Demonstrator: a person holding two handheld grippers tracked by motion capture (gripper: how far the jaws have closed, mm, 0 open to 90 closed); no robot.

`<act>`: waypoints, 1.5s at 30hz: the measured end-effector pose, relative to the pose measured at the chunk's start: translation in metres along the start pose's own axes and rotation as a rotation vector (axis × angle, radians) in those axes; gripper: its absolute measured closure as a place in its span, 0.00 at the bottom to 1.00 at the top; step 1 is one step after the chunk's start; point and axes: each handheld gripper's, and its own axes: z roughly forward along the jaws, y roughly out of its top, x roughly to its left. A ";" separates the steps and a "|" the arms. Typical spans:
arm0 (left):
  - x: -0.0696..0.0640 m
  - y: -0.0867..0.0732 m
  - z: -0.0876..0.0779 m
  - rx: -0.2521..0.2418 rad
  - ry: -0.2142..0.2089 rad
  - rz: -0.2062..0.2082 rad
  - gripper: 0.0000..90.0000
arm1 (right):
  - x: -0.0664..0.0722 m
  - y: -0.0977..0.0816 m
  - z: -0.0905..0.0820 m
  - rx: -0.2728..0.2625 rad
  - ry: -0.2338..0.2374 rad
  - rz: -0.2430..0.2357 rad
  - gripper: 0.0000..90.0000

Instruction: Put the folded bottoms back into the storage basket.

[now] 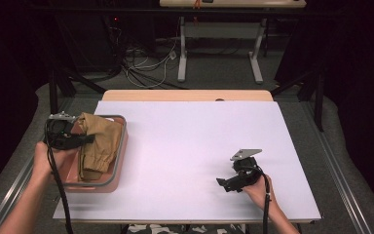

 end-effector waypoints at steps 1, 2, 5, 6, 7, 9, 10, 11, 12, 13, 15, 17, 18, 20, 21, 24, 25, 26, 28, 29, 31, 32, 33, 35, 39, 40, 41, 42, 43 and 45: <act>0.006 -0.002 0.003 0.015 0.007 -0.014 0.89 | 0.000 0.000 0.000 -0.002 -0.004 0.003 0.00; 0.009 -0.003 0.005 0.030 0.007 -0.016 0.89 | 0.000 0.000 0.000 -0.002 -0.004 0.000 0.00; 0.019 -0.010 0.015 0.067 0.022 -0.047 0.89 | 0.000 0.000 0.001 -0.004 -0.007 -0.002 0.00; 0.022 -0.012 0.019 0.079 0.023 -0.053 0.89 | 0.000 0.000 0.000 0.001 -0.006 -0.005 0.00; 0.022 -0.012 0.019 0.079 0.023 -0.053 0.88 | 0.000 0.000 0.000 0.001 -0.006 -0.005 0.00; 0.031 -0.018 0.029 0.109 0.026 -0.078 0.87 | 0.000 0.000 0.001 -0.001 -0.009 -0.003 0.01; 0.034 -0.019 0.031 0.113 0.012 -0.081 0.87 | 0.000 0.000 0.001 -0.001 -0.007 -0.002 0.00; 0.036 -0.019 0.033 0.129 0.010 -0.081 0.86 | 0.000 0.000 0.001 0.000 -0.008 -0.003 0.01; 0.036 -0.019 0.033 0.129 0.010 -0.081 0.85 | 0.000 0.000 0.001 0.000 -0.008 -0.003 0.01; 0.040 -0.021 0.036 0.129 0.011 -0.095 0.85 | 0.000 0.000 0.000 0.003 -0.008 0.005 0.01; 0.042 -0.021 0.038 0.144 0.026 -0.093 0.83 | 0.000 0.000 0.000 0.002 -0.005 0.005 0.01; 0.042 -0.020 0.039 0.150 0.042 -0.085 0.78 | -0.001 0.000 0.000 -0.001 -0.005 -0.005 0.01; 0.041 -0.019 0.038 0.141 0.038 -0.078 0.76 | 0.000 0.000 0.000 0.000 -0.006 0.001 0.01; 0.039 -0.017 0.036 0.148 0.064 -0.068 0.63 | 0.000 0.000 0.000 -0.002 -0.004 -0.004 0.01; 0.038 -0.016 0.033 0.143 0.069 -0.063 0.56 | -0.001 0.000 0.000 -0.001 -0.005 -0.004 0.01; 0.032 -0.012 0.023 0.122 0.102 -0.051 0.43 | -0.001 0.000 -0.001 -0.001 -0.006 -0.005 0.01; 0.029 -0.011 0.019 0.112 0.113 -0.041 0.41 | -0.001 0.000 -0.002 -0.001 -0.006 -0.003 0.01; 0.027 -0.009 0.016 0.106 0.121 -0.029 0.37 | -0.001 0.001 -0.002 0.000 -0.006 -0.001 0.01; 0.021 -0.007 0.010 0.101 0.126 -0.006 0.32 | -0.001 0.001 -0.002 0.000 -0.004 -0.007 0.01; 0.017 -0.005 0.008 0.101 0.122 0.013 0.31 | -0.001 0.001 -0.002 0.003 -0.007 -0.009 0.01; 0.010 -0.004 0.006 0.095 0.109 0.036 0.24 | 0.000 0.001 -0.002 0.008 -0.006 -0.009 0.01; 0.005 -0.002 0.005 0.095 0.106 0.051 0.23 | 0.000 0.001 -0.002 0.011 -0.004 -0.010 0.01; 0.001 -0.002 0.005 0.089 0.106 0.065 0.22 | 0.000 0.001 -0.002 0.016 -0.001 -0.011 0.01; -0.008 0.000 0.004 0.075 0.091 0.085 0.20 | 0.001 0.001 -0.001 0.015 -0.001 -0.018 0.01; -0.030 0.005 0.004 0.074 0.066 0.149 0.18 | 0.003 0.001 -0.001 0.020 0.007 -0.031 0.01; -0.035 0.005 0.005 0.077 0.062 0.162 0.17 | 0.003 0.001 -0.001 0.023 0.010 -0.035 0.01; -0.040 0.006 0.005 0.079 0.052 0.183 0.17 | 0.004 0.001 -0.001 0.028 0.011 -0.039 0.01; -0.046 0.007 0.006 0.078 0.047 0.196 0.17 | 0.005 0.001 -0.002 0.033 0.018 -0.038 0.01; -0.051 0.007 0.007 0.080 0.043 0.212 0.16 | 0.005 0.001 -0.001 0.031 0.010 -0.044 0.01; -0.062 0.008 0.009 0.079 0.029 0.234 0.15 | 0.006 0.001 -0.002 0.034 0.013 -0.048 0.01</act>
